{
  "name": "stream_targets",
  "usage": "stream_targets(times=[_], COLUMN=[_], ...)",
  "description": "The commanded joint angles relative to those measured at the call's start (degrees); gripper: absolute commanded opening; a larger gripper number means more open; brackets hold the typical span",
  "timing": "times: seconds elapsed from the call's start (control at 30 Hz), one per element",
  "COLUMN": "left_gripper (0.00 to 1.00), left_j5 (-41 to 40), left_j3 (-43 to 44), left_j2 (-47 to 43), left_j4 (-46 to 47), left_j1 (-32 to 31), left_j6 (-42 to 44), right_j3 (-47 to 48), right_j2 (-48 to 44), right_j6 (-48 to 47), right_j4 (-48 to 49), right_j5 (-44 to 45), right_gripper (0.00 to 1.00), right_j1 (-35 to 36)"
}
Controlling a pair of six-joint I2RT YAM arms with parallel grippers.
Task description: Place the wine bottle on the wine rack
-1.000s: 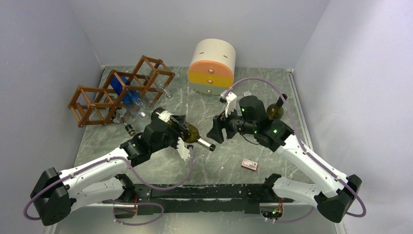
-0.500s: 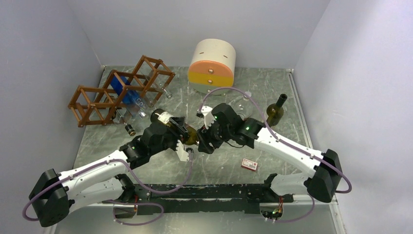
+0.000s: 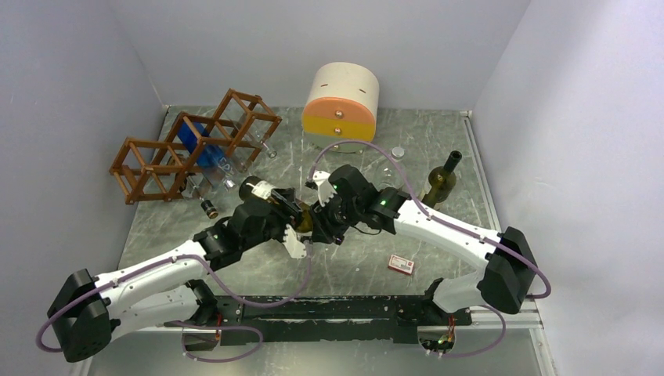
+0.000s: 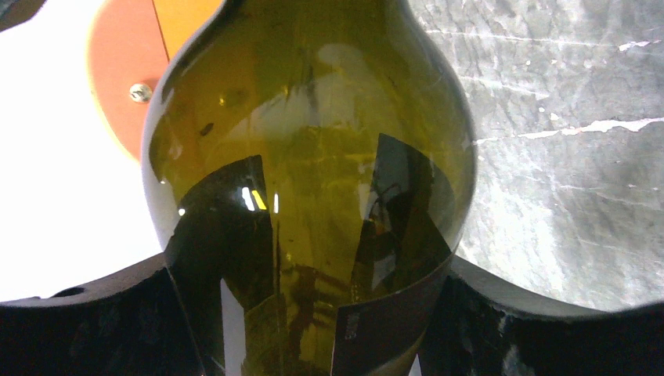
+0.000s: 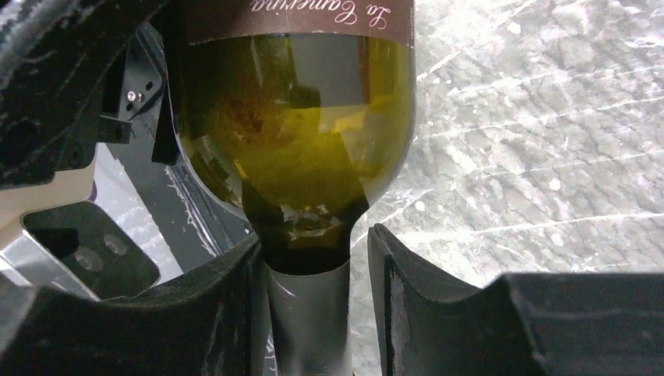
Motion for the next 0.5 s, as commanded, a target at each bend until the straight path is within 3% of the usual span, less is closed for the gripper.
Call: stream_targets(times=[0.0,0.17,0.27,0.33,0.4,0.47], left_gripper=[0.07,0.07,0.07,0.07,0.11,0.26], left_j5=[-0.3,0.8,0.7,0.8,0.8,0.0], left_j3=[5.5,6.4,6.7,6.9,7.1,7.1], left_j2=[0.3,1.4,1.4,1.4,1.4,1.3], left_j4=[2.0,1.4,2.2,2.5,2.7,3.8], left_j1=[-0.8,-0.8,-0.8,-0.8,-0.8,-0.8], left_j6=[-3.8,-6.1,-7.1,-8.0,-8.9,-10.7], right_j3=[0.9,-1.2,-1.7,-1.6,-1.1,-0.6], right_j2=[0.8,0.2,-0.2,-0.2,-0.2,-0.6], right_j6=[-0.6,0.0,-0.3,-0.8,-1.3,-1.5], right_j4=[2.1,4.0,4.4,4.3,3.7,3.0], right_j5=[2.0,1.8,2.0,2.2,2.6,3.8], right_gripper=[0.47,0.46,0.39,0.29,0.13,0.0], right_j1=[-0.2,-0.2,-0.1,-0.2,-0.1,-0.3])
